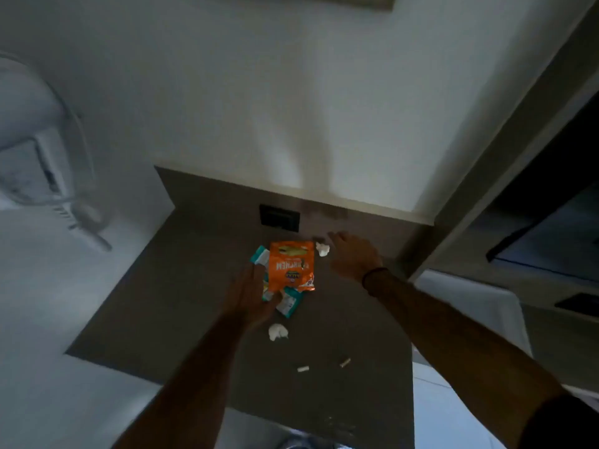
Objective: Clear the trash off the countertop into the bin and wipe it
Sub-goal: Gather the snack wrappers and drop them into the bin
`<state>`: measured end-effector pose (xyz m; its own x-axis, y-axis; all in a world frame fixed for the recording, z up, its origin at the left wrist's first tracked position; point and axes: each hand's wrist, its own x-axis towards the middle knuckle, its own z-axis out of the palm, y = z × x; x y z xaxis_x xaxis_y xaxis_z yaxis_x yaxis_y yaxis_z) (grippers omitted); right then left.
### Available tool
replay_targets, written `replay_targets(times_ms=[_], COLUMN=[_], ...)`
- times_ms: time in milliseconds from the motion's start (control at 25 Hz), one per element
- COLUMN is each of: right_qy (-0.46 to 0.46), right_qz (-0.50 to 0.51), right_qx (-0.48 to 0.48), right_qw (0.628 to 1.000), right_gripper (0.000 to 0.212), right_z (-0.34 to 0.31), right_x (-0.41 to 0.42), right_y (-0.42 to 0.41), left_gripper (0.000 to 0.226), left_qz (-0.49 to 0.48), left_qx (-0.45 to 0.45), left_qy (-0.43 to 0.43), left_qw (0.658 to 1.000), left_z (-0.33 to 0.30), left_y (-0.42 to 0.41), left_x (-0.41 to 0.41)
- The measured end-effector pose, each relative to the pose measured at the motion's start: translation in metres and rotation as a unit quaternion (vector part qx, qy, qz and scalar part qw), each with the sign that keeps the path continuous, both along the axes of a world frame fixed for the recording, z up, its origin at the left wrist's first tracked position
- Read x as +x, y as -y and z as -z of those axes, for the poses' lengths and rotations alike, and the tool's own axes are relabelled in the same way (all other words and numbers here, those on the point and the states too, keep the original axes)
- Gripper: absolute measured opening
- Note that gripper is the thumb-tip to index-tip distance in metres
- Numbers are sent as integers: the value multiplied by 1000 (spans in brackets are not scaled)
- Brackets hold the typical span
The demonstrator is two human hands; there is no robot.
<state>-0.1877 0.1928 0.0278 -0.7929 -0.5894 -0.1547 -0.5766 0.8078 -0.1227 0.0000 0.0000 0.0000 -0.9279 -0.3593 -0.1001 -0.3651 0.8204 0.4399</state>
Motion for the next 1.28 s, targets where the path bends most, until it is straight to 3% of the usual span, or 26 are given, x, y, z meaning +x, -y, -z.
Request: replay_targets(times_ms=[80, 200, 280, 400, 560, 640, 760, 840, 1040, 1120, 1280], right_qy=[49, 38, 30, 50, 85, 143, 193, 190, 156, 167, 194], right_qz=[-7, -56, -82, -64, 38, 139, 238, 243, 267, 243, 271], right_qx=[23, 59, 75, 99, 16, -88, -269, -334, -346, -330, -253], right_qw=[998, 996, 993, 992, 996, 976, 913, 891, 886, 897, 908], right_gripper=[70, 70, 60, 40, 38, 34, 8, 23, 28, 26, 23], right_z=[30, 76, 96, 113, 114, 100, 69, 57, 73, 84, 109], right_x=[-23, -54, -70, -75, -49, -21, 55, 114, 258, 308, 372], right_y=[8, 17, 30, 36, 2, -18, -45, -61, -99, -114, -142], left_gripper=[60, 49, 33, 24, 19, 18, 19, 18, 21, 18, 11], left_qz=[-2, 32, 37, 41, 38, 38, 54, 61, 125, 144, 194], left_qx=[14, 2, 4, 17, 46, 62, 118, 149, 201, 233, 196], left_qy=[62, 151, 154, 147, 117, 100, 47, -6, -72, -50, 16], left_qw=[998, 988, 987, 988, 991, 992, 990, 987, 969, 960, 961], left_z=[34, 80, 99, 110, 100, 84, 62, 59, 63, 66, 85], left_y=[-13, -26, -22, -23, -23, -25, -34, -46, -75, -85, -110], left_x=[-4, 5, 6, 11, 22, 28, 50, 76, 157, 185, 225])
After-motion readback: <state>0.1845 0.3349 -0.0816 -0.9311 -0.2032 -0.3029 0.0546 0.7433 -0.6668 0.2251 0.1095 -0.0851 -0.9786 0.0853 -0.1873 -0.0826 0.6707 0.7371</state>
